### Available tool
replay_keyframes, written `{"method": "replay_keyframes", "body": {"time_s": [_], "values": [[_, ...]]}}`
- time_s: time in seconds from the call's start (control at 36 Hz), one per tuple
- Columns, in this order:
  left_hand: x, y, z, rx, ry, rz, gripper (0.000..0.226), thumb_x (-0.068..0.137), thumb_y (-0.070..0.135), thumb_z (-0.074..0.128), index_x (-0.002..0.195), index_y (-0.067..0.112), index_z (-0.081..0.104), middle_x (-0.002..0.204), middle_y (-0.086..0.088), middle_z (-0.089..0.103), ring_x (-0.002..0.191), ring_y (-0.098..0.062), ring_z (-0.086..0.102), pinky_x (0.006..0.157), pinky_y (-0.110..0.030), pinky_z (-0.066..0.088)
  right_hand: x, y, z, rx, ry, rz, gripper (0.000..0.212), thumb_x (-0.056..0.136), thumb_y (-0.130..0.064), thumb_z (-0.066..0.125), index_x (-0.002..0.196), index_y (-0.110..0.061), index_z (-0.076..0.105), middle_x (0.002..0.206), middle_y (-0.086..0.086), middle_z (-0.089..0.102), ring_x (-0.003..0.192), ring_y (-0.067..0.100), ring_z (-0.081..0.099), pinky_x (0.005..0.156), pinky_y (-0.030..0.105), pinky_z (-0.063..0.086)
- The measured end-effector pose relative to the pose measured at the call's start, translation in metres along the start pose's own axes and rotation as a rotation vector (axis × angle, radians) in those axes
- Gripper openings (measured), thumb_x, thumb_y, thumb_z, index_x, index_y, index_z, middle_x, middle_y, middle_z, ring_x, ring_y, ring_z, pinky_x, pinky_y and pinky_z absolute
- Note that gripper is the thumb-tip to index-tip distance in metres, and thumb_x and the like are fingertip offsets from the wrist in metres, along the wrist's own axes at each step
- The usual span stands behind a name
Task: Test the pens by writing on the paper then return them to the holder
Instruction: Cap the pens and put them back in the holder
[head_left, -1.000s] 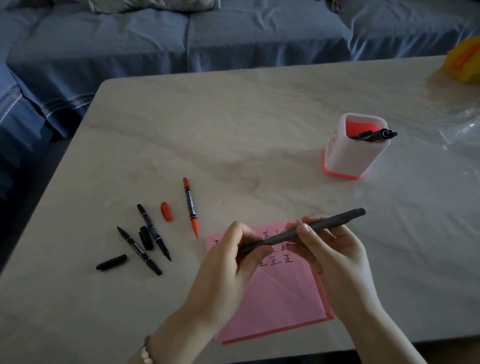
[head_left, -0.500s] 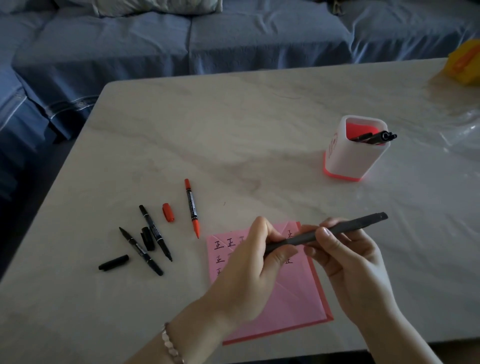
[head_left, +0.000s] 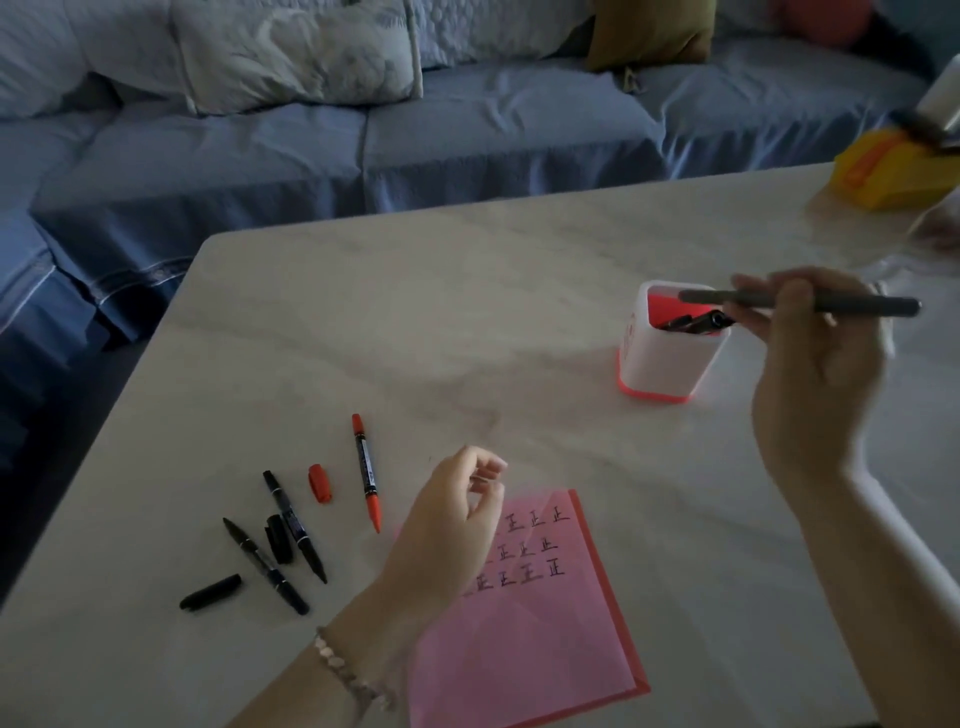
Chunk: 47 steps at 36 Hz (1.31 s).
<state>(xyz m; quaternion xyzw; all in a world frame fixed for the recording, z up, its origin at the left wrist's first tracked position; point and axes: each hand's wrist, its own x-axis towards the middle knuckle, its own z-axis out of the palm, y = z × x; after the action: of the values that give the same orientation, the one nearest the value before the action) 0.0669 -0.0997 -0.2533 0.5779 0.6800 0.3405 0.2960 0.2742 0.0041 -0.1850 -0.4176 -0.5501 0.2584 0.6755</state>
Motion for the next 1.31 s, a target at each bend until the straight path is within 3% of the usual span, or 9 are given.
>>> {"method": "replay_keyframes", "body": {"time_s": [0.14,0.25,0.42,0.64,0.86,0.97,1.11,1.22,1.31], "values": [[-0.005,-0.005,-0.007,-0.006,-0.030,-0.033,0.015,0.093,0.022,0.045,0.090,0.033,0.054,0.099,0.014,0.058,0.092,0.005,0.055,0.080,-0.014,0.045,0.027,0.032,0.013,-0.377,-0.040,0.013,0.025,0.088,-0.012,0.054,0.108,-0.027,0.051,0.093,0.004,0.059,0.086,0.021,0.063,0.082,0.043,0.053],[-0.007,-0.007,-0.012,-0.043,0.009,-0.032,0.014,0.092,0.017,0.050,0.089,0.028,0.058,0.095,0.015,0.061,0.089,0.009,0.055,0.074,-0.007,0.043,0.025,0.053,0.016,-0.668,-0.178,0.059,0.040,0.088,-0.008,0.049,0.125,-0.022,0.043,0.102,0.006,0.063,0.090,0.032,0.058,0.077,0.041,0.045],[-0.006,-0.012,-0.014,-0.051,0.013,-0.059,0.016,0.092,0.016,0.052,0.084,0.029,0.059,0.091,0.014,0.063,0.082,0.008,0.056,0.069,-0.008,0.044,0.027,0.072,0.019,-0.957,-0.297,-0.132,0.029,0.087,-0.015,0.038,0.102,-0.013,0.062,0.102,0.013,0.068,0.102,0.033,0.054,0.088,0.038,0.030],[-0.010,-0.030,-0.024,0.044,0.030,-0.088,0.013,0.092,0.018,0.050,0.087,0.028,0.057,0.095,0.014,0.059,0.090,0.003,0.057,0.080,-0.013,0.046,0.031,0.074,0.017,-1.031,-0.429,-0.010,0.045,0.093,-0.017,0.033,0.135,-0.005,0.039,0.136,0.017,0.048,0.131,0.030,0.034,0.109,0.040,0.017],[0.004,-0.065,-0.059,0.497,0.301,-0.168,0.017,0.085,0.007,0.053,0.099,0.008,0.061,0.099,-0.007,0.060,0.098,-0.026,0.051,0.085,-0.034,0.039,-0.013,0.032,0.032,-0.782,-0.383,-0.218,0.035,0.078,-0.012,0.044,0.109,-0.004,0.060,0.116,0.017,0.057,0.114,0.027,0.035,0.100,0.047,0.035],[0.013,-0.083,-0.075,0.641,0.238,-0.322,0.026,0.089,0.019,0.051,0.111,0.006,0.055,0.110,-0.014,0.056,0.105,-0.031,0.048,0.087,-0.037,0.039,-0.059,0.023,0.062,-0.648,-0.699,-0.138,0.017,0.079,-0.002,0.055,0.090,-0.005,0.068,0.091,0.012,0.067,0.092,0.033,0.058,0.083,0.033,0.043],[0.024,-0.099,-0.085,0.740,0.135,-0.369,0.027,0.091,0.030,0.047,0.107,0.010,0.056,0.109,-0.013,0.054,0.105,-0.031,0.047,0.084,-0.035,0.039,-0.108,0.020,0.105,-0.660,-1.090,0.039,0.024,0.088,-0.016,0.047,0.104,-0.019,0.065,0.109,-0.002,0.064,0.102,0.017,0.058,0.088,0.031,0.047],[0.029,-0.107,-0.085,0.605,0.181,-0.324,0.015,0.087,0.019,0.050,0.092,0.008,0.059,0.096,-0.013,0.061,0.093,-0.032,0.055,0.073,-0.033,0.041,-0.134,0.015,0.133,-0.652,-1.186,0.168,0.028,0.090,-0.017,0.042,0.109,-0.019,0.062,0.110,-0.001,0.063,0.098,0.018,0.058,0.083,0.031,0.049],[0.025,-0.104,-0.085,0.479,0.245,-0.308,0.021,0.089,0.017,0.051,0.108,0.008,0.057,0.102,-0.012,0.061,0.097,-0.030,0.055,0.078,-0.033,0.041,-0.144,0.019,0.152,-0.634,-1.132,0.331,0.026,0.087,-0.018,0.045,0.107,-0.020,0.062,0.105,0.001,0.066,0.091,0.022,0.061,0.078,0.031,0.051]]}}
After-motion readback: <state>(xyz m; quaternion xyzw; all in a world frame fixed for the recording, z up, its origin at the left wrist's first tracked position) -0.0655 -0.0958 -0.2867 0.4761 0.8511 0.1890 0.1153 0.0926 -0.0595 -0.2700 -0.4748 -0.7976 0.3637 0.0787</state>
